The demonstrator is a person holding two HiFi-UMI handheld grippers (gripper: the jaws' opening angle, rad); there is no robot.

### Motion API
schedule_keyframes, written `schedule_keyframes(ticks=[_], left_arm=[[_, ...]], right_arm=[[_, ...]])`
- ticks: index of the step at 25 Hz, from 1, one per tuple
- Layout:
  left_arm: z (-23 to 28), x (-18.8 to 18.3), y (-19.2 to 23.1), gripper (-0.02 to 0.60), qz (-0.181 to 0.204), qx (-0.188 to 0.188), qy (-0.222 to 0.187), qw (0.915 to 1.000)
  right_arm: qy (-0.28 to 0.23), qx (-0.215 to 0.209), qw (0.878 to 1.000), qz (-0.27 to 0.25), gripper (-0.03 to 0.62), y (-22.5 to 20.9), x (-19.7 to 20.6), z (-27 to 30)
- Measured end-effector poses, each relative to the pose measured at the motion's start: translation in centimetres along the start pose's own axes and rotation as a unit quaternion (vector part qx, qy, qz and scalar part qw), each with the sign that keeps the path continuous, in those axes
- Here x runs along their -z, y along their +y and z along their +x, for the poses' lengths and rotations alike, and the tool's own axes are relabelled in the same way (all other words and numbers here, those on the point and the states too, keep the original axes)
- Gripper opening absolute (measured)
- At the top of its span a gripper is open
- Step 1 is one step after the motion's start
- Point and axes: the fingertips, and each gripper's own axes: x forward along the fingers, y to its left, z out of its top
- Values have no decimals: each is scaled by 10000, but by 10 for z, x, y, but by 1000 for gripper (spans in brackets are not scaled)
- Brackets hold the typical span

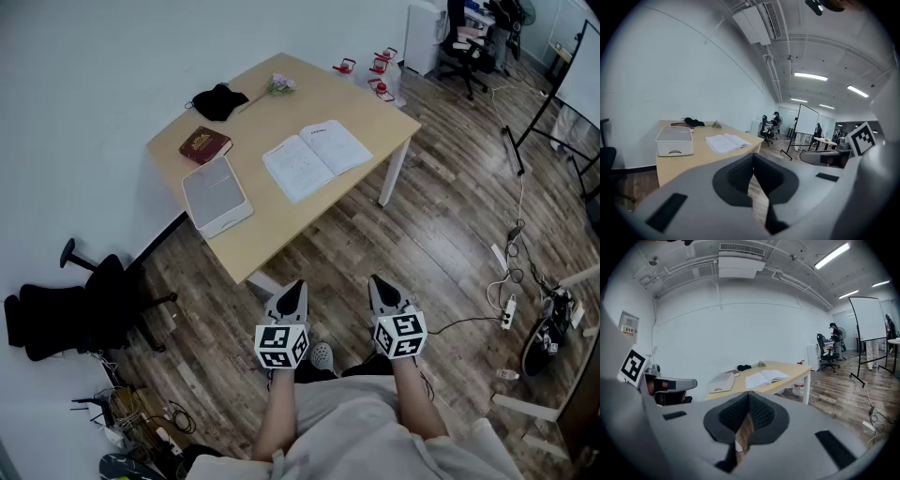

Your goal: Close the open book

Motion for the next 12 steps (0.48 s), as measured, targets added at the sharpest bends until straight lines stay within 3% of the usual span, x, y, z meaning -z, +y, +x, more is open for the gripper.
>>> schedule_keyframes(ticks=[12], left_arm=[[-25, -9, 37, 23, 14, 115, -66, 9999]], right_arm=[[-163, 363, 9990, 189, 6, 41, 1, -6]])
